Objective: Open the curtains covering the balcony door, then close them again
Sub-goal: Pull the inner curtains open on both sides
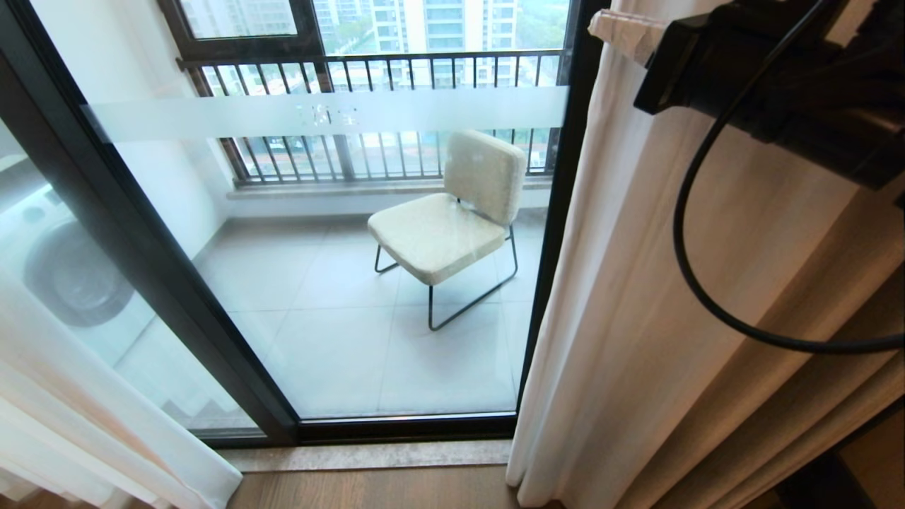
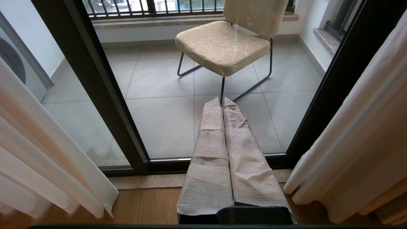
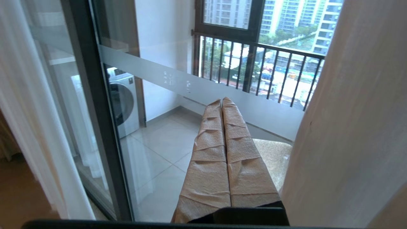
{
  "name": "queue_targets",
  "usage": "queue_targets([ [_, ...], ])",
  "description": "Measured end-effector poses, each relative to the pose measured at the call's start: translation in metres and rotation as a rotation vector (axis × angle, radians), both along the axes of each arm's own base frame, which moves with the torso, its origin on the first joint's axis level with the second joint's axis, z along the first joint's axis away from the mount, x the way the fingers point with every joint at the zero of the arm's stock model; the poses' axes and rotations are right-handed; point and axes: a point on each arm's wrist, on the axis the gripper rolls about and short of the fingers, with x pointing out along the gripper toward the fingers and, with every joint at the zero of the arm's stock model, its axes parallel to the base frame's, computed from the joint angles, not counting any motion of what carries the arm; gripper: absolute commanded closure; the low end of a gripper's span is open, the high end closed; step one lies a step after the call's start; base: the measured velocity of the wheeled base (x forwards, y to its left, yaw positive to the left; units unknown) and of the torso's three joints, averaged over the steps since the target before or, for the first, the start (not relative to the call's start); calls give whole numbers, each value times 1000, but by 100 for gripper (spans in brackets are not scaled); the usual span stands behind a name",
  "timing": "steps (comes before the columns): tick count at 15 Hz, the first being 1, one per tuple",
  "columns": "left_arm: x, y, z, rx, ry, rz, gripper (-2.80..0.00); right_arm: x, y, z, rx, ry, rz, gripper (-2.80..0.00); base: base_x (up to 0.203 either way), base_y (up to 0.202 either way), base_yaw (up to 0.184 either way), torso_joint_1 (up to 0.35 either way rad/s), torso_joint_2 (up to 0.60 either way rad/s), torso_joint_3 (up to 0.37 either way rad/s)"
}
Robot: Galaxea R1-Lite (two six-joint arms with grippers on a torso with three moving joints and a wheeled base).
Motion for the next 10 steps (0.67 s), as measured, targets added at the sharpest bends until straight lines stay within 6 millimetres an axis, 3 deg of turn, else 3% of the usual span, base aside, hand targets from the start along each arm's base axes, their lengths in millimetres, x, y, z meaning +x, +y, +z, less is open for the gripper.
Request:
queue_targets([
  [6,0,0,0,0,0,0,0,40,10,-9,36,-15,-125,0,0,0,0,0,0,0],
  [10,0,0,0,0,0,0,0,70,-7,-21,28,-33,-218,0,0,0,0,0,0,0],
])
